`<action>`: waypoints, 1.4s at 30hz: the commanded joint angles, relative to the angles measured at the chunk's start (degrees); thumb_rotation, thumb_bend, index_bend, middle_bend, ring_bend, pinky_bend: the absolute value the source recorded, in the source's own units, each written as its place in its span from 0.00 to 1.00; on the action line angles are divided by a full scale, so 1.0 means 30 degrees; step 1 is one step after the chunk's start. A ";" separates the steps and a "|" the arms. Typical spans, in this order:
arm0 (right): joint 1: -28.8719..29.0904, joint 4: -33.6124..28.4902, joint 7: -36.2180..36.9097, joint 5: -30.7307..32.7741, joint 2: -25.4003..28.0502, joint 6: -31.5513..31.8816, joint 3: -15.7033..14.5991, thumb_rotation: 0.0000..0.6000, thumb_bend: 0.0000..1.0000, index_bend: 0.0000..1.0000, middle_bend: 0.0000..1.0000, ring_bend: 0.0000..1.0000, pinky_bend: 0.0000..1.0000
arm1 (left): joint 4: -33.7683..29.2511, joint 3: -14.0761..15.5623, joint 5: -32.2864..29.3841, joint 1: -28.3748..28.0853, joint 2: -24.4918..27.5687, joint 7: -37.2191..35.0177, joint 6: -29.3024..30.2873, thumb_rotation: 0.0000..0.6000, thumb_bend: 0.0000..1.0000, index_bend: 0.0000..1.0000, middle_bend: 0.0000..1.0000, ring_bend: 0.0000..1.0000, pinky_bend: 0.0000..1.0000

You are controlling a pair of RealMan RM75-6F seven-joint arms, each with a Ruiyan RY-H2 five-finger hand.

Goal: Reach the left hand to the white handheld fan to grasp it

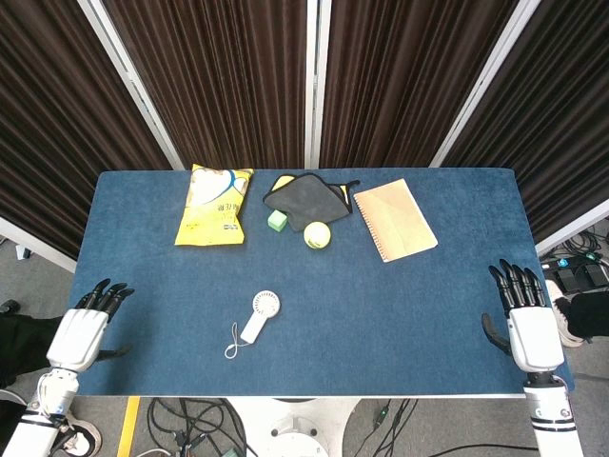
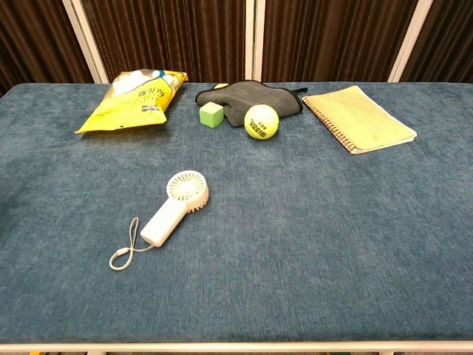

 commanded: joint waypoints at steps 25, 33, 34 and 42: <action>0.0184 -0.0410 0.0345 -0.0217 0.0480 0.0119 0.0186 1.00 0.33 0.00 0.00 0.00 0.00 | 0.0099 0.0110 0.2249 -0.0876 -0.1319 0.1261 0.0081 1.00 0.35 0.19 0.80 0.79 0.82; 0.0411 -0.0878 0.0153 0.0109 0.0508 -0.0201 0.0410 1.00 0.33 0.00 0.00 0.00 0.00 | -0.0675 0.0623 0.3055 -0.2194 -0.1595 0.2242 -0.2117 1.00 0.37 0.18 0.81 0.81 0.82; 0.0403 -0.0841 0.0134 0.0152 0.0502 -0.0215 0.0407 1.00 0.33 0.00 0.00 0.00 0.00 | -0.0776 0.0637 0.3101 -0.2455 -0.1765 0.2418 -0.2534 1.00 0.37 0.18 0.81 0.81 0.82; 0.0401 -0.1022 0.0314 0.0316 0.0716 -0.0145 0.0558 1.00 0.33 0.00 0.00 0.00 0.00 | -0.1024 0.0478 0.2455 -0.3758 -0.2733 0.3245 -0.4738 1.00 0.37 0.18 0.81 0.81 0.82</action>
